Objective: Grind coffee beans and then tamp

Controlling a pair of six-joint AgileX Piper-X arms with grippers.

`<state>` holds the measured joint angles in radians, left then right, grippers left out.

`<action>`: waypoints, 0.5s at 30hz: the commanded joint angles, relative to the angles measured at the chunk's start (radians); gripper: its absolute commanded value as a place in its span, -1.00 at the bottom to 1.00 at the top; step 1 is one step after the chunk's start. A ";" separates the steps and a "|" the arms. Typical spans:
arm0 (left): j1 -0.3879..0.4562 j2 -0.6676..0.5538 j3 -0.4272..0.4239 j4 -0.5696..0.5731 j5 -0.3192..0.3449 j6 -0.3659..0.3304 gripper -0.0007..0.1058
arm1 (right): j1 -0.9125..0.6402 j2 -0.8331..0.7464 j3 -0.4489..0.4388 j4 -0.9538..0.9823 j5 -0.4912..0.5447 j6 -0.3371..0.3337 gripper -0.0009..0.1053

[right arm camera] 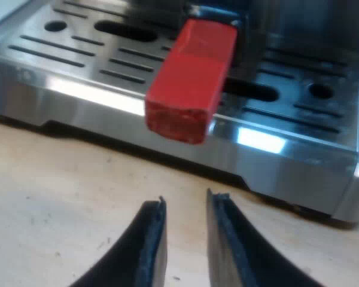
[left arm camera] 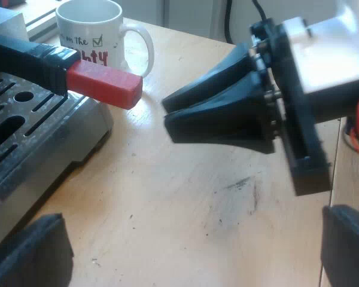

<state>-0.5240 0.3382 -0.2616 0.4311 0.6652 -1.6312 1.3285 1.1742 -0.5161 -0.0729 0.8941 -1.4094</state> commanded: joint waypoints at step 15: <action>-0.005 -0.001 -0.004 -0.047 0.004 -0.009 0.63 | 0.060 -0.179 -0.171 0.316 0.110 0.056 0.31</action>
<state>-0.5240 0.3382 -0.2616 0.4088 0.6652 -1.6312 1.4000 0.9966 -0.6502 0.1515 0.9971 -1.3794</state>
